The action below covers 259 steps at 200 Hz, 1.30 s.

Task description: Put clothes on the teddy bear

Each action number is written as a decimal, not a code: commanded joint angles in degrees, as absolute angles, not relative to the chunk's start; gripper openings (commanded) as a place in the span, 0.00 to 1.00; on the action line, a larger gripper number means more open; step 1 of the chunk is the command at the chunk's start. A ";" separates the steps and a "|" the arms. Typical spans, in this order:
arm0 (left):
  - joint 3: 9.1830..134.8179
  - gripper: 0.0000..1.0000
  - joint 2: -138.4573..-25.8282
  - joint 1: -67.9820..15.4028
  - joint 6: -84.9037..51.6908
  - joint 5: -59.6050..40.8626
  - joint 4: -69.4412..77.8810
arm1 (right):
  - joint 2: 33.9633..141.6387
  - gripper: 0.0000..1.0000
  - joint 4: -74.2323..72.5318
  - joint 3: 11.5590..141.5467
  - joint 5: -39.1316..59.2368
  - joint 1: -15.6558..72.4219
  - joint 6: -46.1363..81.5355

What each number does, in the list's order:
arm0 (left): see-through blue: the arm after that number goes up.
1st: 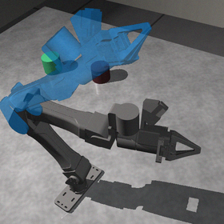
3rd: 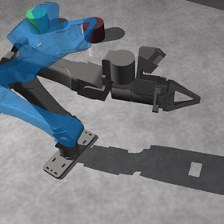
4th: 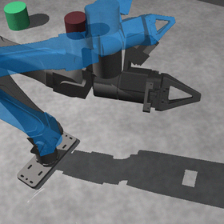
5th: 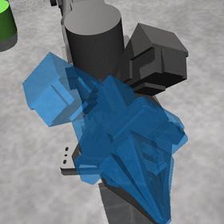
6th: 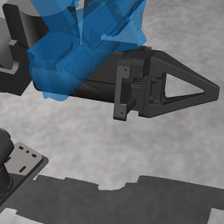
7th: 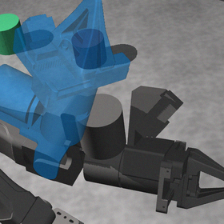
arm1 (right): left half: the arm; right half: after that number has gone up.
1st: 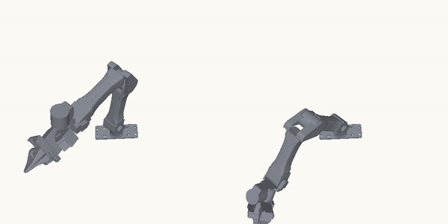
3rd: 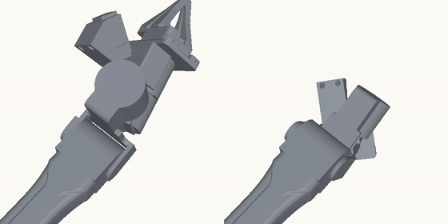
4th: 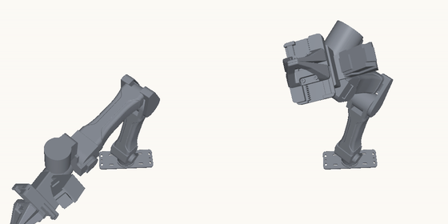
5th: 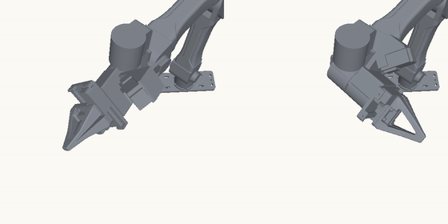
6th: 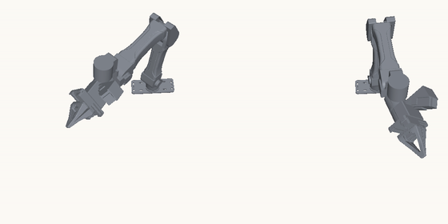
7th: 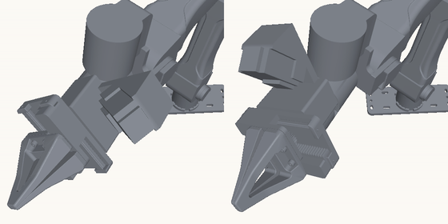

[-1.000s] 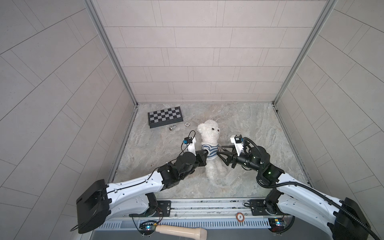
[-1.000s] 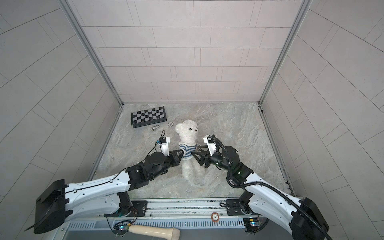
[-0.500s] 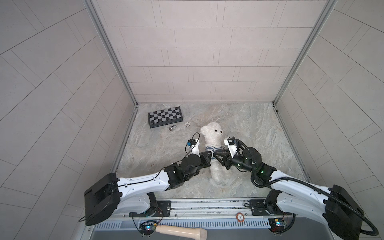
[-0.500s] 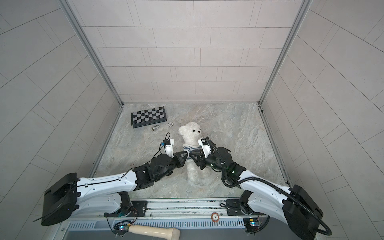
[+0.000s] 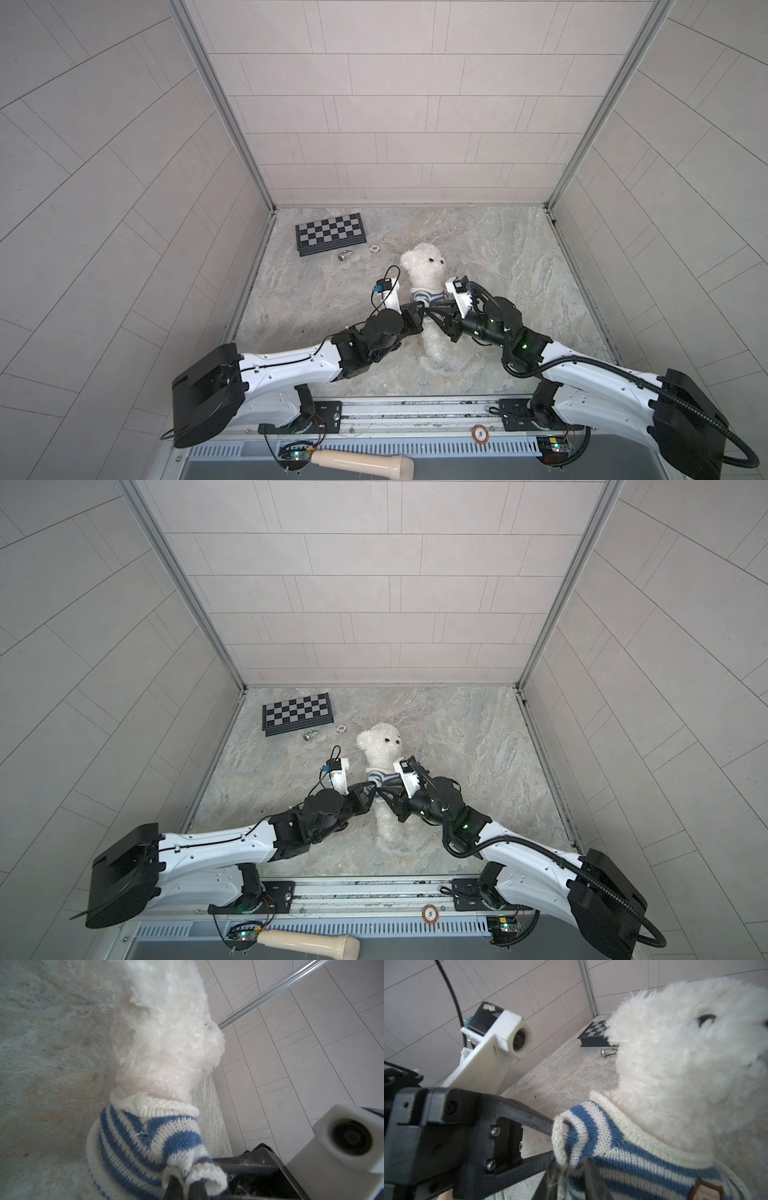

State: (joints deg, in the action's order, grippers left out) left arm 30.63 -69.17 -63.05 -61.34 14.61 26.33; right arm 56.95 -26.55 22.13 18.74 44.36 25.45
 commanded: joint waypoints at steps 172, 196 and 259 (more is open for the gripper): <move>30.30 0.00 -54.93 -63.26 -53.58 -5.80 22.84 | 53.73 0.00 -18.12 18.68 5.06 44.30 19.73; 30.72 0.00 -52.14 -61.96 -53.26 -9.96 20.05 | 53.10 0.00 -18.19 18.23 4.60 44.30 19.25; 32.67 0.00 -52.49 -59.65 -52.72 -27.45 21.40 | 47.09 0.00 -24.69 14.76 7.89 45.59 15.33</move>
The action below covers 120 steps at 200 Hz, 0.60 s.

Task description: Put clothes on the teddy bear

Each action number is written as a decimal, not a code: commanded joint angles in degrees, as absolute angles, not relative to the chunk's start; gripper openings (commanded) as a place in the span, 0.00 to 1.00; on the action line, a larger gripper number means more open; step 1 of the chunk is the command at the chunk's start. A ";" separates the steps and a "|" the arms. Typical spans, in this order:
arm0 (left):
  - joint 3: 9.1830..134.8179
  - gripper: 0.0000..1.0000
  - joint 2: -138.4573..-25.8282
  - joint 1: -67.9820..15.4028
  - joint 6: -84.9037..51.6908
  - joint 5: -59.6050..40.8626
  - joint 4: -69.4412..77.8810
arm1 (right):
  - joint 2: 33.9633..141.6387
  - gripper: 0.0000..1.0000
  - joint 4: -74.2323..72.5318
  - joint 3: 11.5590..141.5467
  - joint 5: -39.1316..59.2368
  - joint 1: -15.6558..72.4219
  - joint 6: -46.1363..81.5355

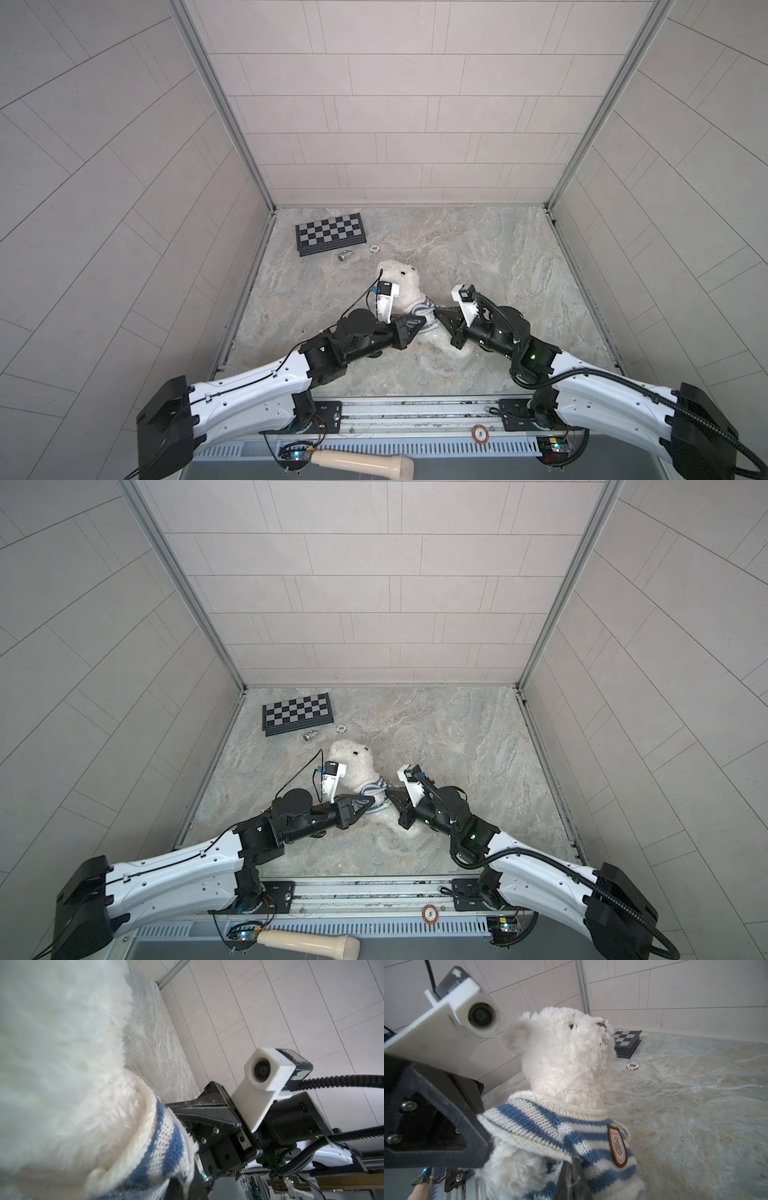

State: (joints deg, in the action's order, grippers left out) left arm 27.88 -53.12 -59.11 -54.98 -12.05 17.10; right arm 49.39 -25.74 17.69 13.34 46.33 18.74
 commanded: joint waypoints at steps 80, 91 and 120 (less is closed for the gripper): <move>39.29 0.00 -49.95 -53.54 -46.23 -33.13 10.16 | 30.01 0.37 -30.20 10.09 16.54 48.85 10.30; 38.59 0.00 -49.66 -53.57 -46.78 -33.18 11.17 | 28.31 0.41 -29.85 10.05 17.25 48.78 9.85; 35.31 0.00 -49.88 -53.55 -49.26 -34.55 17.10 | 25.85 0.45 -31.68 10.50 21.06 48.84 10.66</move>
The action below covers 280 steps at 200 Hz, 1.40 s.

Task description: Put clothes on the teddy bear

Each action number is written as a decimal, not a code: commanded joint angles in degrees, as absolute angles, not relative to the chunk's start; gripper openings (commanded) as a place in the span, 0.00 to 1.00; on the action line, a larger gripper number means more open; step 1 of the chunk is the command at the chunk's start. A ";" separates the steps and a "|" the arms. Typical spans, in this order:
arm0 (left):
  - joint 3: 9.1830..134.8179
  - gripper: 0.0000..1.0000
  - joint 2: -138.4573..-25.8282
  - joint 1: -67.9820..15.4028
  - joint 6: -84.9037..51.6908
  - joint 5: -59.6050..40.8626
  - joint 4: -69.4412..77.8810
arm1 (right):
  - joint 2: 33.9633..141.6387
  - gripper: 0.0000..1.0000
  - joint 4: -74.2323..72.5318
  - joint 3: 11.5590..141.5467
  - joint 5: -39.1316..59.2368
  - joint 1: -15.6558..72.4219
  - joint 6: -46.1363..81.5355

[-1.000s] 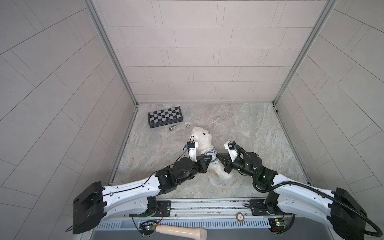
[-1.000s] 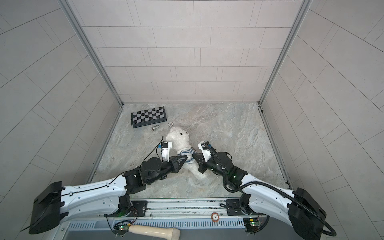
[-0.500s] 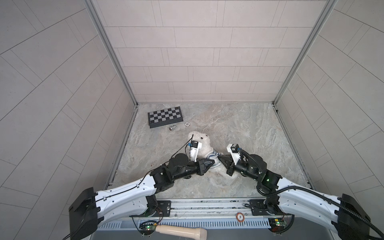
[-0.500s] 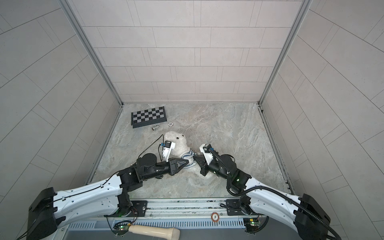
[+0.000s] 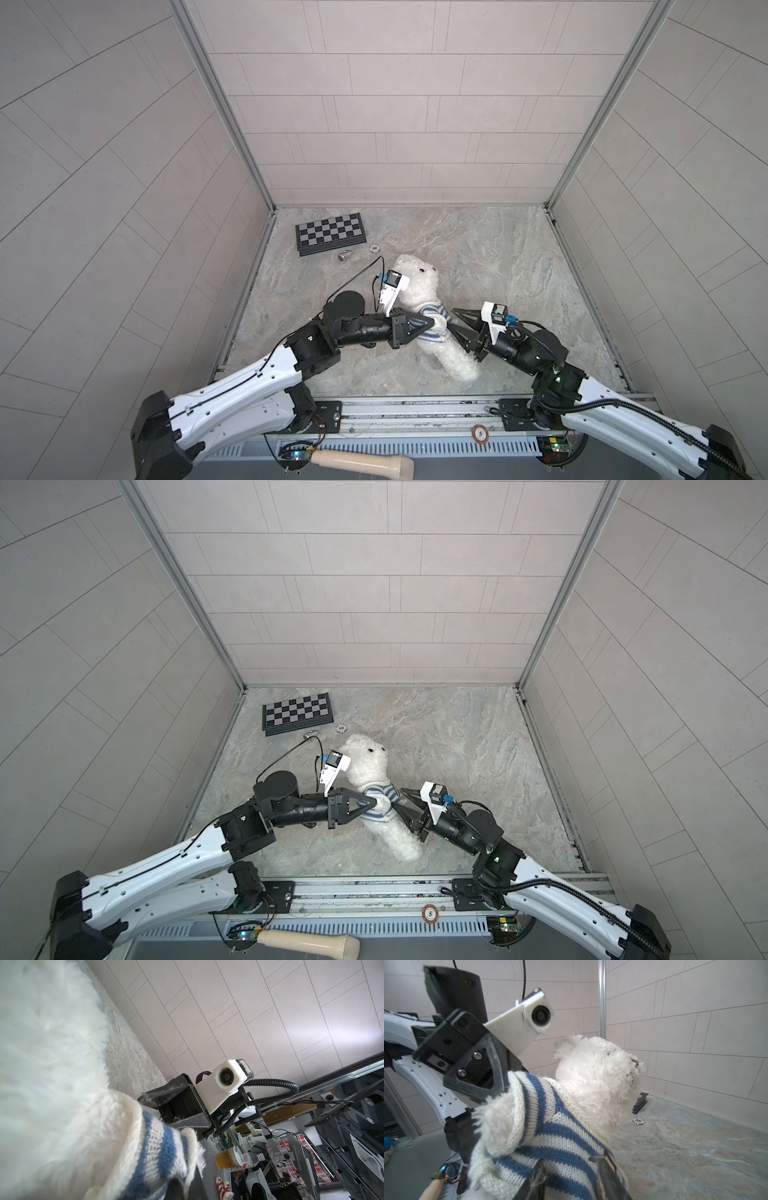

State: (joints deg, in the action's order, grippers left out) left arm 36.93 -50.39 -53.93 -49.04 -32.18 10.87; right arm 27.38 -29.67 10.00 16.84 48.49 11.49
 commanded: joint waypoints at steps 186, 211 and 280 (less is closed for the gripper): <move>31.70 0.00 -49.69 -55.58 -53.08 -29.28 31.29 | 44.47 0.08 -40.02 13.80 0.39 54.63 3.95; 32.03 0.00 -47.34 -55.46 -52.75 -28.70 27.62 | 41.45 0.01 -41.03 11.85 -3.30 54.60 1.23; 33.55 0.00 -44.02 -53.93 -50.11 -29.40 20.07 | 33.74 0.01 -34.73 11.17 -3.53 54.63 -3.66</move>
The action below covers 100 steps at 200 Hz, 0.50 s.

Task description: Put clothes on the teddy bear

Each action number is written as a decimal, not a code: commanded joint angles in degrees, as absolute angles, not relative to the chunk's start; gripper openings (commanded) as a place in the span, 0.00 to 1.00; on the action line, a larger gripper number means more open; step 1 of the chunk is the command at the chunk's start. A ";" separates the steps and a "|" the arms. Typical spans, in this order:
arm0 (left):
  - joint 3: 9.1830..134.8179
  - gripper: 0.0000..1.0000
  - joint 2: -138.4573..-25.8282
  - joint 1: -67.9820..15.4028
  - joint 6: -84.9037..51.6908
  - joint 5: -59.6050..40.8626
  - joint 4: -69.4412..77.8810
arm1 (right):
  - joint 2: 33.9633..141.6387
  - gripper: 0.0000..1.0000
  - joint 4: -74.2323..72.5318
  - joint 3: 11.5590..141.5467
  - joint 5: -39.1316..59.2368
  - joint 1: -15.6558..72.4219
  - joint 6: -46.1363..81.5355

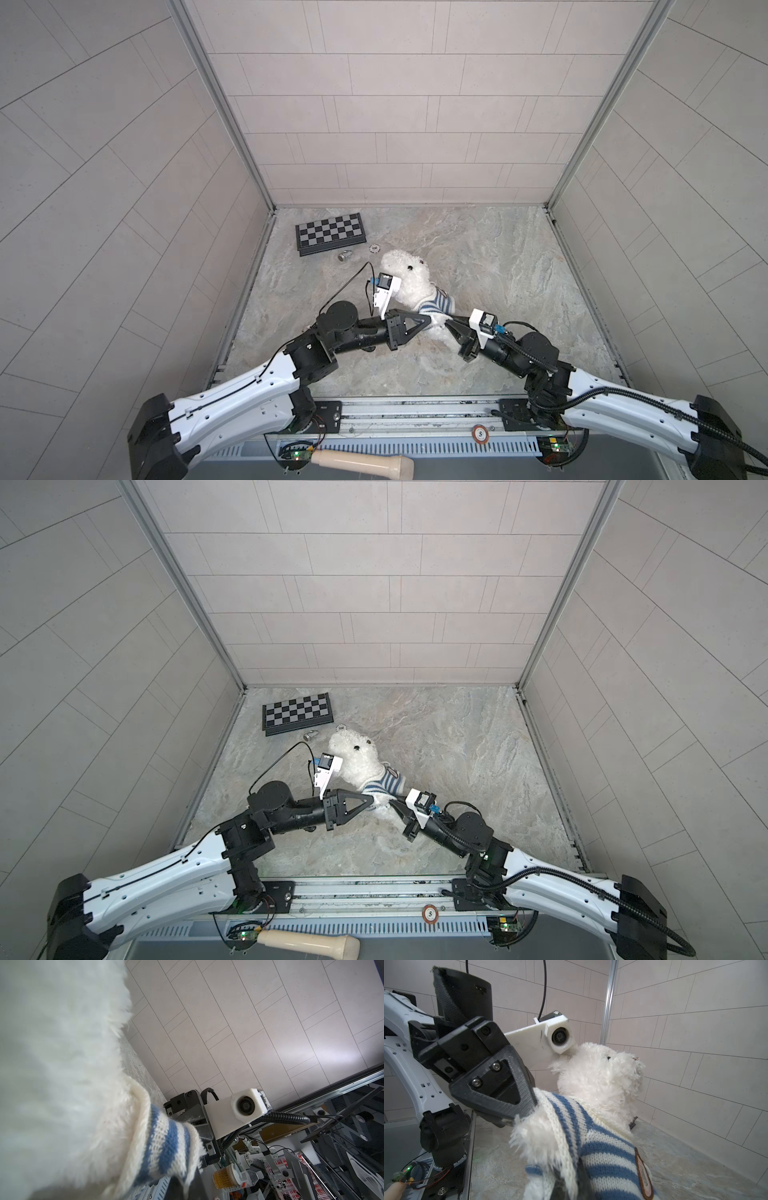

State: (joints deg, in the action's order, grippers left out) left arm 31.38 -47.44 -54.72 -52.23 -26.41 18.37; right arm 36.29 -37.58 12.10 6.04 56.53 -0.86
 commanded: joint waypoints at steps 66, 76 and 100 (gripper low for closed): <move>38.62 0.00 -41.96 -53.31 -45.89 -37.91 12.45 | 30.66 0.05 -33.95 10.50 -2.62 54.61 -4.87; 39.26 0.00 -42.28 -53.28 -45.22 -39.61 11.64 | 30.59 0.08 -33.94 10.78 -1.58 54.65 -5.08; 40.66 0.00 -43.44 -53.20 -44.62 -42.36 11.93 | 30.61 0.12 -34.12 11.21 1.25 54.61 -4.99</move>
State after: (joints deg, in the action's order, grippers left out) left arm 36.16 -45.54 -53.67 -47.86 -34.52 9.08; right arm 31.59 -35.40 11.73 8.40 56.58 -4.36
